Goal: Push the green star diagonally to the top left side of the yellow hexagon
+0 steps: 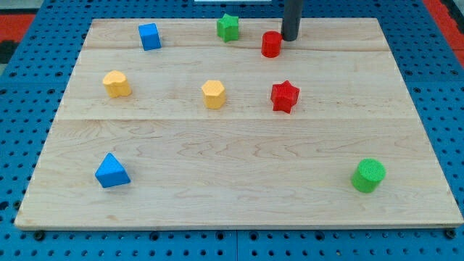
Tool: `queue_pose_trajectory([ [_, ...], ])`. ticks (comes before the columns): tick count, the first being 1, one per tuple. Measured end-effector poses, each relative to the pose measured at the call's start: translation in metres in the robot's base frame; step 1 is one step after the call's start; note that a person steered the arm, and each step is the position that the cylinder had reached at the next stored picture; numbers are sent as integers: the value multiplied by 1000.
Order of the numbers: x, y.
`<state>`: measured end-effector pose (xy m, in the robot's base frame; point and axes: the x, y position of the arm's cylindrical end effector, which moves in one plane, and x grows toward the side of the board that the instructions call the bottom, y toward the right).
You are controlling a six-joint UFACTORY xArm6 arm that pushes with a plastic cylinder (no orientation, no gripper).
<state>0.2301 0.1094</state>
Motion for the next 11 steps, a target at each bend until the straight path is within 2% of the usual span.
queue_pose_trajectory([
  [1,1,-29],
  [3,74,-64],
  [4,67,-58],
  [5,19,-42],
  [6,-24,-56],
  [7,-38,-113],
  [8,-24,-156],
  [9,12,-150],
  [10,18,-156],
  [11,-15,-167],
])
